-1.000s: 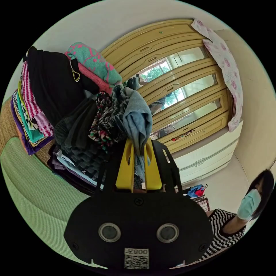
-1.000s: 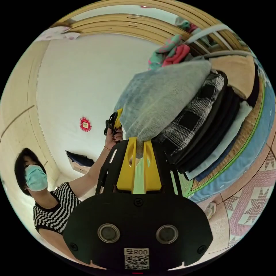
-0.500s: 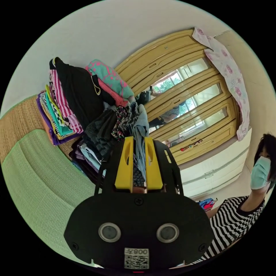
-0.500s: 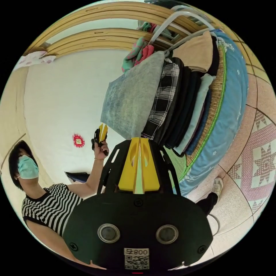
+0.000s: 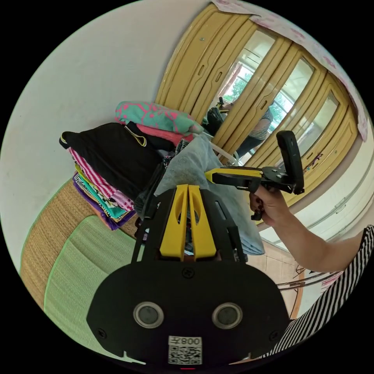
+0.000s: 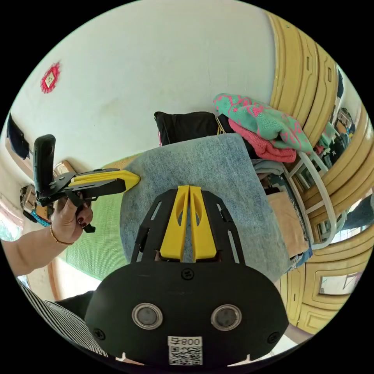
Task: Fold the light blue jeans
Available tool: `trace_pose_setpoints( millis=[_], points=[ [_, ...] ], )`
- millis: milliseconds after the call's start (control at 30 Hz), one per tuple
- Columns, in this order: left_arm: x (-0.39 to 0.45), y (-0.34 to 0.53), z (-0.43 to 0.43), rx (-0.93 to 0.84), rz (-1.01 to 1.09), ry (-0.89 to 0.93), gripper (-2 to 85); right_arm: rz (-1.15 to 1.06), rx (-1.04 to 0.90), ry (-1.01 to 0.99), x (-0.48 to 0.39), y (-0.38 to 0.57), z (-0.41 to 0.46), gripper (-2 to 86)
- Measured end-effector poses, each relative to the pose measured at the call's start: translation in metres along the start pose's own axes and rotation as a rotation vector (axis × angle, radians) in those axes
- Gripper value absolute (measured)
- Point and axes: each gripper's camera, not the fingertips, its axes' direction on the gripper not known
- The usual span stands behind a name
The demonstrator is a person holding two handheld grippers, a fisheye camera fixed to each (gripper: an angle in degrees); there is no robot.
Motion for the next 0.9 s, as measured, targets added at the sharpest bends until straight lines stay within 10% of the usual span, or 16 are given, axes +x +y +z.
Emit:
trace_pose_setpoints(
  millis=[400, 900],
  points=[
    [-0.022, -0.049, 0.038, -0.009, -0.018, -0.122, 0.0, -0.005, 0.016, 0.010, -0.036, -0.024, 0.007, 0.2],
    [-0.081, -0.057, 0.024, 0.035, -0.085, 0.163, 0.0, 0.244, 0.364, -0.311, 0.039, 0.073, -0.117, 0.3]
  ],
)
